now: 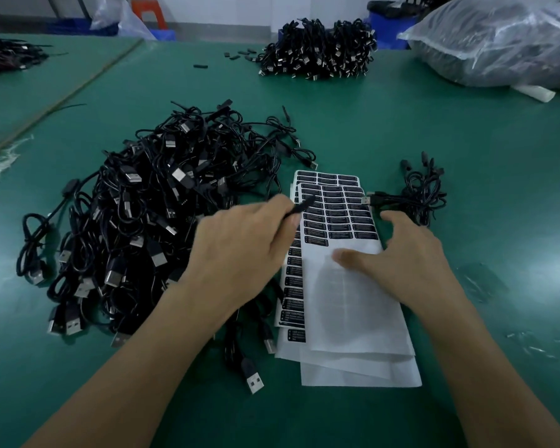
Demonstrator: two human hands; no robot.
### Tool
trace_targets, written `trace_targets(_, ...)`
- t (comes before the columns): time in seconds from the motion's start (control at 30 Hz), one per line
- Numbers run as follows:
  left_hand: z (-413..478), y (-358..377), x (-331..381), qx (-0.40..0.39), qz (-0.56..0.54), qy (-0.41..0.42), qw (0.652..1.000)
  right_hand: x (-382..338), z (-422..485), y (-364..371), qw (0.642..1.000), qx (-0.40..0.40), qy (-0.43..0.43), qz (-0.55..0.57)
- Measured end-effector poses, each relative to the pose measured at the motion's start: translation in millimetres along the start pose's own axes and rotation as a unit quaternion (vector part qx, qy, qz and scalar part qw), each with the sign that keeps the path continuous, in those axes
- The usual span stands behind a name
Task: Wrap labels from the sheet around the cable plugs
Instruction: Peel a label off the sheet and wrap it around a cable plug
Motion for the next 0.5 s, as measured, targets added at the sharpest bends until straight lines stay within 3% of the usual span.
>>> trace_targets(0.07,1.3,16.5,2.1,-0.095,0.047,-0.03,0.994,0.5,0.1,-2.2,1.0,0.01,0.005,-0.013)
trace_targets(0.17,1.4,33.6,0.0,-0.156,0.018,-0.07,0.985,-2.3,-1.9,-2.0,0.999,-0.006,-0.02,0.047)
trace_targets(0.27,2.6,33.6,0.1,-0.118,-0.088,-0.087,0.985,-4.5,0.0,0.2,0.996,-0.012,-0.04,0.082)
trace_targets(0.4,1.0,31.7,0.9,-0.08,-0.169,-0.121,0.975,-6.1,-0.5,4.2,0.999,-0.023,-0.011,-0.023)
trace_targets(0.5,-0.9,32.8,1.8,-0.072,-0.21,-0.134,0.966,-6.2,-1.4,1.2,1.0,-0.016,-0.017,-0.005)
Point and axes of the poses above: each hand's wrist, its own z-axis towards the middle knuckle, its own y-axis out of the palm, x = y × z, the point moved 4 cm from there along z, towards the middle knuckle, and after that the axes turned 11 degrees about -x, right-handed, at the moved point
